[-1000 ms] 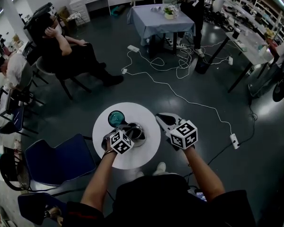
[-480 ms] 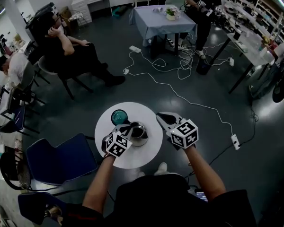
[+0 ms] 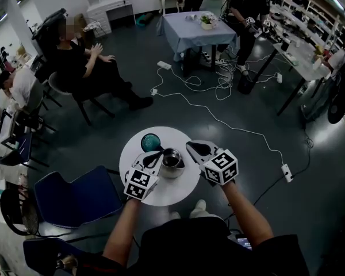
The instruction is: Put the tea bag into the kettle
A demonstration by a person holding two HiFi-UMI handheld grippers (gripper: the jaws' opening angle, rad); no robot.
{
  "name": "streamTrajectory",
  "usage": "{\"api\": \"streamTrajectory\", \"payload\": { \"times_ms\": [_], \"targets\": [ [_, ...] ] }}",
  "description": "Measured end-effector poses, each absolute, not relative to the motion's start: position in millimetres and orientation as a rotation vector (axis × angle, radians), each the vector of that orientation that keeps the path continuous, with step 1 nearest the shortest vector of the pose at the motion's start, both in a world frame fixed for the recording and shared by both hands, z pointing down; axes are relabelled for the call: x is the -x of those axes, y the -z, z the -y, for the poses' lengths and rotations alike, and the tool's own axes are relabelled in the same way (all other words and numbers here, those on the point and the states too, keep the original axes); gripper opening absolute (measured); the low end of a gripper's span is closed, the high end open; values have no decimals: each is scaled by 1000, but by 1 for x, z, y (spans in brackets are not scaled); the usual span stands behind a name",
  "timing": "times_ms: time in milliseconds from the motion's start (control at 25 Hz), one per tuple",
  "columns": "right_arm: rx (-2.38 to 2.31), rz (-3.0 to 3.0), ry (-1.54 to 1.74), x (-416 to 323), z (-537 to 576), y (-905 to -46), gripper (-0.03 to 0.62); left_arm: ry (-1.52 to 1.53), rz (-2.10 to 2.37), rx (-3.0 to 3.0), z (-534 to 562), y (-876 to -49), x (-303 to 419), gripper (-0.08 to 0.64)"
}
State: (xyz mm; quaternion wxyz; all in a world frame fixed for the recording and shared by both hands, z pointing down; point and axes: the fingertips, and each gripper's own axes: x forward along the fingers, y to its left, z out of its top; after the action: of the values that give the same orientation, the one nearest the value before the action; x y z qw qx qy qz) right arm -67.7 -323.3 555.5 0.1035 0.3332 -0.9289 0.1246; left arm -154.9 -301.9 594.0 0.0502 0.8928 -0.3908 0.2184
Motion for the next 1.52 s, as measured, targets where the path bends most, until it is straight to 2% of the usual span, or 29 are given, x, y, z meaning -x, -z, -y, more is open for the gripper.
{"api": "streamTrajectory", "payload": {
  "times_ms": [840,1520],
  "targets": [
    [-1081,2773,-226,120,249,-530,18,-203,1117,-2813,229,-518,185,15],
    [-1102,2816,-136,104,230,-488,19,-101,1127,-2818,219,-486,166,15]
  ]
}}
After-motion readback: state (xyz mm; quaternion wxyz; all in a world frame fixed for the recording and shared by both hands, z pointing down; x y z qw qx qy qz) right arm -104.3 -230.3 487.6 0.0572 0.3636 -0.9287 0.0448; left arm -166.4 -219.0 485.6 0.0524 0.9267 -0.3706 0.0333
